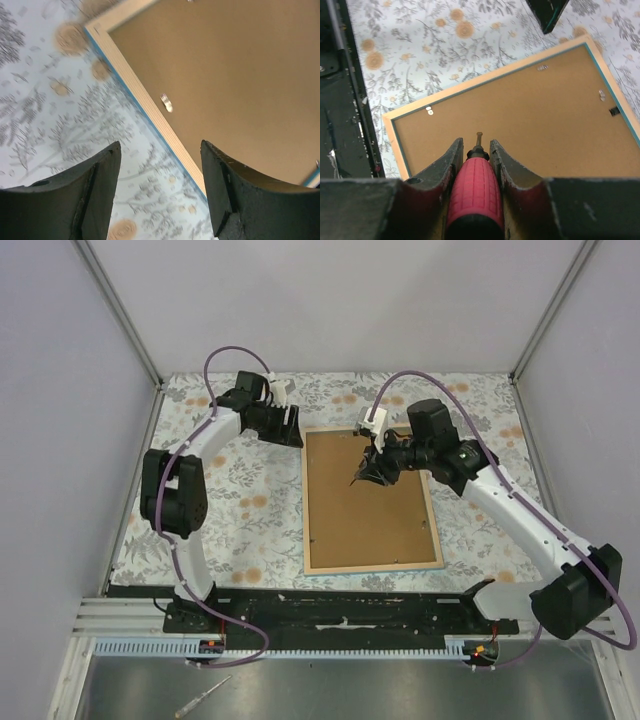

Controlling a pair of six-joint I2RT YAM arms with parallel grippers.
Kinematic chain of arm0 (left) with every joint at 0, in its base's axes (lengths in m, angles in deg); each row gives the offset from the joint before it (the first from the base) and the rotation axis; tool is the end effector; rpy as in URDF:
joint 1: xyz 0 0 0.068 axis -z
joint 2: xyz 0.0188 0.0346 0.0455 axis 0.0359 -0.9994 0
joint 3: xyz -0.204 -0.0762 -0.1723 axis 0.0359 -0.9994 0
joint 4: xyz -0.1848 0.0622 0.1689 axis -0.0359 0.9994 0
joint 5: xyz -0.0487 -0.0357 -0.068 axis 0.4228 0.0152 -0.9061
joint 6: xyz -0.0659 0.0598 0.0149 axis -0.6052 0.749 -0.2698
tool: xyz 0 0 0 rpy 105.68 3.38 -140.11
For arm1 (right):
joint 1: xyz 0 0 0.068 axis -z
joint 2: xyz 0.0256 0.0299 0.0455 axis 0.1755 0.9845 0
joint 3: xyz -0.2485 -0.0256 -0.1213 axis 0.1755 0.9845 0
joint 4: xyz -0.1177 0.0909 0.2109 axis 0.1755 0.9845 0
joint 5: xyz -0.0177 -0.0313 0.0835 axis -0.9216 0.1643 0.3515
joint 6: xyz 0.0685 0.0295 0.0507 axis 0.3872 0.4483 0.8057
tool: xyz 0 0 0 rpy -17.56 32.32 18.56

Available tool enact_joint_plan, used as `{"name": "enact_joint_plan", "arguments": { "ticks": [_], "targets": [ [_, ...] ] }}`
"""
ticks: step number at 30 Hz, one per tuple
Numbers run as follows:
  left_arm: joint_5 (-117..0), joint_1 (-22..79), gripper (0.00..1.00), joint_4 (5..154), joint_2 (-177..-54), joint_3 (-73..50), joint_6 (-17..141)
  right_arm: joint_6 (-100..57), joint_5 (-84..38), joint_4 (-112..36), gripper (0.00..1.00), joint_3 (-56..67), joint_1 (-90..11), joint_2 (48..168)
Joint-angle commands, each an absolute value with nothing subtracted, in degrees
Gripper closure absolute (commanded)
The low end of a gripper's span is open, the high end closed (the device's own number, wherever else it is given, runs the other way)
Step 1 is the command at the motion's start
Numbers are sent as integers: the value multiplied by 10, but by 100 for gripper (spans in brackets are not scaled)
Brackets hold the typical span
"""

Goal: Take the photo out of the frame
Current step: Release the photo frame item from the photo frame.

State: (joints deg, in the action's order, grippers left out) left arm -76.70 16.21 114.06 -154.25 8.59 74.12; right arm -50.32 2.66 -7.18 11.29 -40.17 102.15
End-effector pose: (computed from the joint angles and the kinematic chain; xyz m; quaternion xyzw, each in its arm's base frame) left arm 0.4390 -0.1476 0.2025 0.1859 0.9117 -0.2508 0.2671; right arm 0.2470 0.1941 0.3262 -0.4925 0.7128 0.2848 0.4102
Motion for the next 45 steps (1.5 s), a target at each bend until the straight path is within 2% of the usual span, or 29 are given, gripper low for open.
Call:
{"name": "enact_joint_plan", "arguments": {
  "ticks": [1, 10, 23, 32, 45],
  "targets": [
    [-839, 163, 29, 1143, -1473, 2, 805, -523, 120, -116, 100, 127, -408, 1012],
    [-817, 173, 29, 1105, -1503, -44, 774, -519, 111, -115, 100, 60, -450, 1113],
    [-846, 188, 29, 1068, -1526, -84, 758, -488, 83, -189, 100, 127, -490, 1181],
    [-847, 188, 30, 1060, -1523, -97, 757, -441, 83, -246, 100, 153, -492, 1184],
    [-870, 188, 30, 1051, -1522, -111, 758, -443, 69, -251, 100, 157, -493, 1179]
  ]
}}
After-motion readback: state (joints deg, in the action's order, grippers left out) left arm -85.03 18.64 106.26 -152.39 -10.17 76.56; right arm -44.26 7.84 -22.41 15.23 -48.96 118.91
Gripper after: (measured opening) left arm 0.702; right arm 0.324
